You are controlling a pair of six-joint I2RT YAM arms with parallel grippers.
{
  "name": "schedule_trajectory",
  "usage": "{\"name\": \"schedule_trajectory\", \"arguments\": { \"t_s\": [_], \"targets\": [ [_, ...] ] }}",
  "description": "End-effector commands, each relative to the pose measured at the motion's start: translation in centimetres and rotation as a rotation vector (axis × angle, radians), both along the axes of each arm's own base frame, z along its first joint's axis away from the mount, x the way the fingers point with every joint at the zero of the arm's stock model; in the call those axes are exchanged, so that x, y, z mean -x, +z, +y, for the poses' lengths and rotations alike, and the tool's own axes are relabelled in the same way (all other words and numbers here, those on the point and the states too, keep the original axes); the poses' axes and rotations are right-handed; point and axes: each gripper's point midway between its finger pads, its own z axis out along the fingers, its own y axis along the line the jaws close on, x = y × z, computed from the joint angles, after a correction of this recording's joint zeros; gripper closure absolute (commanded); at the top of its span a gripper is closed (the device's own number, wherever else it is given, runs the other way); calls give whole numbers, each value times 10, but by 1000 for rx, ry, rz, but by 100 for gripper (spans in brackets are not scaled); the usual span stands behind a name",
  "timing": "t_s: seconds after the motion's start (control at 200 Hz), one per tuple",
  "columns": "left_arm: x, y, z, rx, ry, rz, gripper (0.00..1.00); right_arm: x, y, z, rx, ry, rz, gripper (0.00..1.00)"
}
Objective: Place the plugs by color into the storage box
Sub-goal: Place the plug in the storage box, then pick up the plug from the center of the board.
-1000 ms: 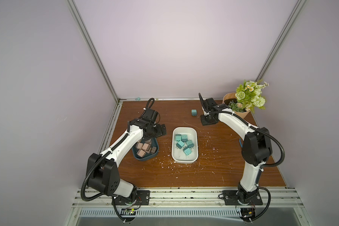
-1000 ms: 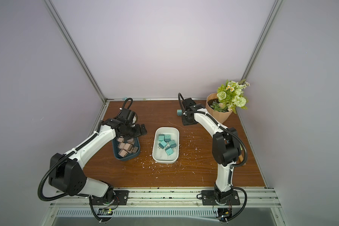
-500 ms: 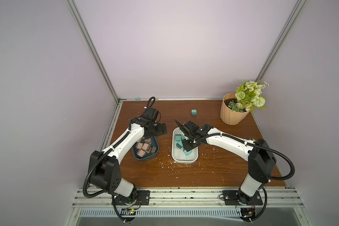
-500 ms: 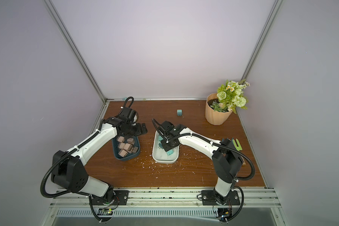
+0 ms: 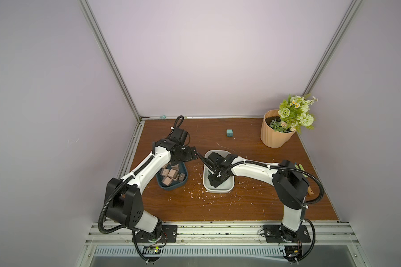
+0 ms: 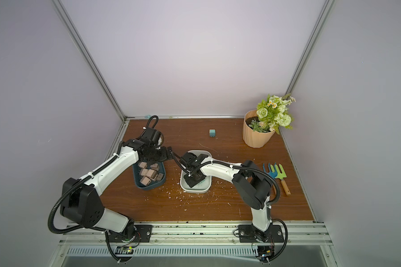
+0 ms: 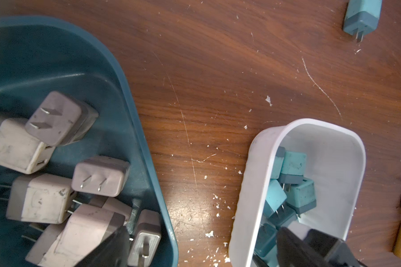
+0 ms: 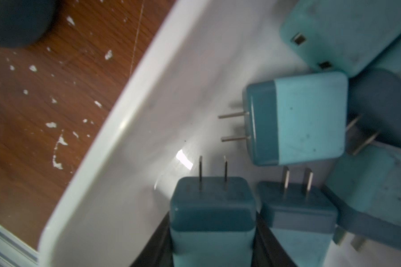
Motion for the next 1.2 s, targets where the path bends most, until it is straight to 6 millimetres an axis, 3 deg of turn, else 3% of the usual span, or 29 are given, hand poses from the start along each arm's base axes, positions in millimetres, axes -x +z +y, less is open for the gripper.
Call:
{"name": "schedule_trajectory", "arguments": {
  "t_s": [0.0, 0.175, 0.285, 0.435, 0.606, 0.746, 0.936, 1.046, 1.196],
  "targets": [
    [4, 3, 8, -7, 32, -3, 0, 0, 6, 10, -34, 42, -6, 55],
    [3, -6, 6, -8, 24, 24, 0, 1, 15, 12, -51, 43, -5, 42],
    [-3, -7, 3, -8, 12, 25, 0, -2, 42, 13, -78, 31, -32, 34],
    [-15, -4, -7, 2, -12, 16, 0, -9, 84, 11, -111, 5, -81, 31],
    [-29, 0, -19, 10, -36, 5, 0, -28, 108, -13, -111, -77, -120, 30],
    [-29, -9, -36, 21, -81, 32, 0, -65, 122, -44, -119, -204, -162, 29],
    [-17, -30, -62, 23, -146, 92, 0, -136, 136, -74, -96, -346, -232, 26],
    [-11, -40, -65, 29, -147, 113, 0, -178, 136, -78, -90, -381, -260, 25],
    [-3, -54, -61, 11, -151, 148, 0, -232, 116, -76, -78, -419, -286, 23]
  ]
}}
